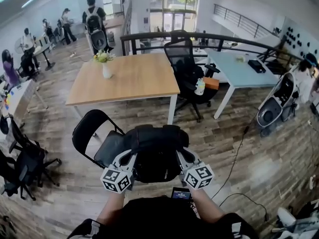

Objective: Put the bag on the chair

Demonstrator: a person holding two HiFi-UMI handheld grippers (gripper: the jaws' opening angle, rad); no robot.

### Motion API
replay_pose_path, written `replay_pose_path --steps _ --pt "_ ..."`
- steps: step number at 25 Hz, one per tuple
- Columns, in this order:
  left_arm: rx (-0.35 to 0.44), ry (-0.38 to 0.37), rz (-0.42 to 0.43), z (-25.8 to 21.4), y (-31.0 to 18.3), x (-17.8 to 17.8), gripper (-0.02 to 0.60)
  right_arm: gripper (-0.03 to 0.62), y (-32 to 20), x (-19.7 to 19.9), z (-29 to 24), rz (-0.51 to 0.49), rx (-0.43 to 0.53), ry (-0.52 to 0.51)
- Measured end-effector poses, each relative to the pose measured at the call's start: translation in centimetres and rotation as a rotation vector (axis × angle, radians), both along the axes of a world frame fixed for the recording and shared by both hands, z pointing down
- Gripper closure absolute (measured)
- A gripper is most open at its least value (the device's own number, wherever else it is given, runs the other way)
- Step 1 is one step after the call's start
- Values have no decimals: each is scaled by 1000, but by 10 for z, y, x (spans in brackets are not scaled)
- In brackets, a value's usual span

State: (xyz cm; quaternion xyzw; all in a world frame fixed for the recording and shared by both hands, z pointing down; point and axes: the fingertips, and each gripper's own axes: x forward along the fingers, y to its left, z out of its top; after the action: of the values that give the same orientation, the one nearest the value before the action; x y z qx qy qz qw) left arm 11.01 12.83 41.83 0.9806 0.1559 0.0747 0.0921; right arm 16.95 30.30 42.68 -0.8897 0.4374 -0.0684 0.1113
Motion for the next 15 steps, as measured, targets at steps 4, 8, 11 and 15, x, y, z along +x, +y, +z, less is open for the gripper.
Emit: replay_pose_path --steps 4,8,11,15 --pt "-18 1 -31 -1 3 26 561 563 -1 38 -4 -29 -5 15" --pt "-27 -10 -48 0 5 47 561 562 -4 69 -3 -51 0 12" --pt "-25 -12 -65 2 2 61 561 563 -8 86 0 -69 4 4" --pt "-12 -13 -91 5 -7 77 561 563 -18 104 6 -99 5 -13"
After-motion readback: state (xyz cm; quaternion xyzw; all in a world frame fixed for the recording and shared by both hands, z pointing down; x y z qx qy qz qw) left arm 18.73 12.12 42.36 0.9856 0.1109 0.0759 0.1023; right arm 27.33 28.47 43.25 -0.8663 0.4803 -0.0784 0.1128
